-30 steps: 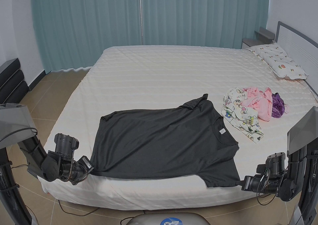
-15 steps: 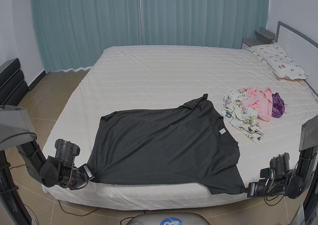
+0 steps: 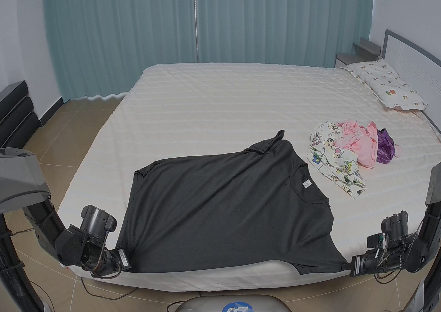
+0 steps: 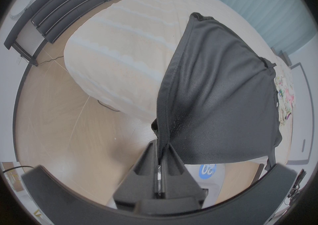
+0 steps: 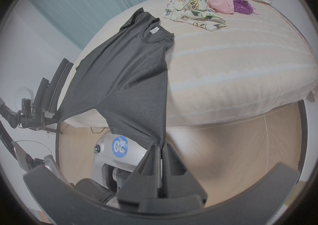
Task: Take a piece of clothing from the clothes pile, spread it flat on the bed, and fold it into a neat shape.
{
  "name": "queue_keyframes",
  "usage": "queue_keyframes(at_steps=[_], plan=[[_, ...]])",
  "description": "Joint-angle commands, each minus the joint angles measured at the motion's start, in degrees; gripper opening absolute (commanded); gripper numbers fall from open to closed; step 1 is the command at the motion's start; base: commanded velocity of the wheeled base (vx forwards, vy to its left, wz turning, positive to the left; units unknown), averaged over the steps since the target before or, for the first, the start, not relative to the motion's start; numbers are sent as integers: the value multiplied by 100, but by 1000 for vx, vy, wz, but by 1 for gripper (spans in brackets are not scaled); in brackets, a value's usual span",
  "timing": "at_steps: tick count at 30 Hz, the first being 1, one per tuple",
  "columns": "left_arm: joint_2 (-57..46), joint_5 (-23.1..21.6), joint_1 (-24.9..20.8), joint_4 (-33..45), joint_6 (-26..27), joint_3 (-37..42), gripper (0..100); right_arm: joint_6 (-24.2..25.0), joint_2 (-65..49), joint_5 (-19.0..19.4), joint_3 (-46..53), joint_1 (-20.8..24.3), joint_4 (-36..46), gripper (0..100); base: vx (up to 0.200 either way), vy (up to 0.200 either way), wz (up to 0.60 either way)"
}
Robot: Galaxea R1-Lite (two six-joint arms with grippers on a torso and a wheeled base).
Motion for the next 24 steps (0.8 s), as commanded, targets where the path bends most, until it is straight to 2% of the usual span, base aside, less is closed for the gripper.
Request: queue_keyframes(at_steps=[1, 5, 12, 18, 24], plan=[[-156, -5, -241, 314, 41, 7, 0, -153, -209, -10, 99, -125, 153, 0, 0, 0, 0], [-244, -5, -408, 762, 59, -2, 0, -276, -244, -107, 99, -169, 329, 0, 0, 0, 0], [-261, -13, -408, 753, -3, -98, 0, -267, -367, -133, 46, -152, 241, 0, 0, 0, 0], [-859, -93, -276, 797, -82, -318, 0, -109, -763, 113, -306, -82, 224, 0, 0, 0, 0], [-1087, -75, -48, 841, -249, -793, 0, 445, -1115, 263, -894, -82, 250, 0, 0, 0, 0]])
